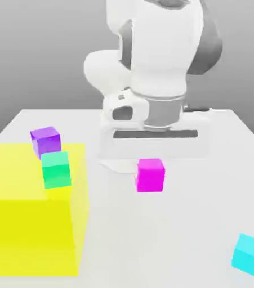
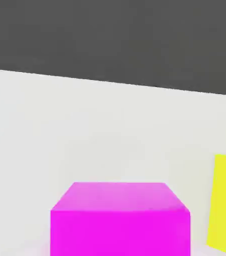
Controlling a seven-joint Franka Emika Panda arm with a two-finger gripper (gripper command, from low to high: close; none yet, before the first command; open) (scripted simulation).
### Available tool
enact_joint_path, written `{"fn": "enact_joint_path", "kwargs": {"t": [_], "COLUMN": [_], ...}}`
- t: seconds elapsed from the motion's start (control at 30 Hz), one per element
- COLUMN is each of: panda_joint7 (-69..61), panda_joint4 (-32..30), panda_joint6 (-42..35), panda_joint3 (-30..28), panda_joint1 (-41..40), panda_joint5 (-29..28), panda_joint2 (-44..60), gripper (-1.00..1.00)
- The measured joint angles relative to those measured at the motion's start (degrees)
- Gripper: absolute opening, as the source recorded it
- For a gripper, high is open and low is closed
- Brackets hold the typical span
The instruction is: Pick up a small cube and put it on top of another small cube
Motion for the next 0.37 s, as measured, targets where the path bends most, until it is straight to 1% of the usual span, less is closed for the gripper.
{"fn": "enact_joint_path", "kwargs": {"t": [0.1, 0.13, 0.23, 0.27, 0.37], "panda_joint7": [-2.64, -3.29, -4.08, -4.22, -4.22], "panda_joint4": [3.12, 3.38, 0.53, -0.69, -0.69], "panda_joint6": [-7.23, -8.07, -3.52, -1.47, -1.47], "panda_joint3": [-4.91, -6.14, -7.44, -7.61, -7.61], "panda_joint1": [-4.81, -5.98, -7.11, -7.23, -7.23], "panda_joint5": [-0.61, -0.78, -0.78, -0.74, -0.73], "panda_joint2": [-4.11, -4.69, -2.99, -2.14, -2.14], "gripper": [-1.0, -1.0, -1.0, 1.0, 1.0]}}
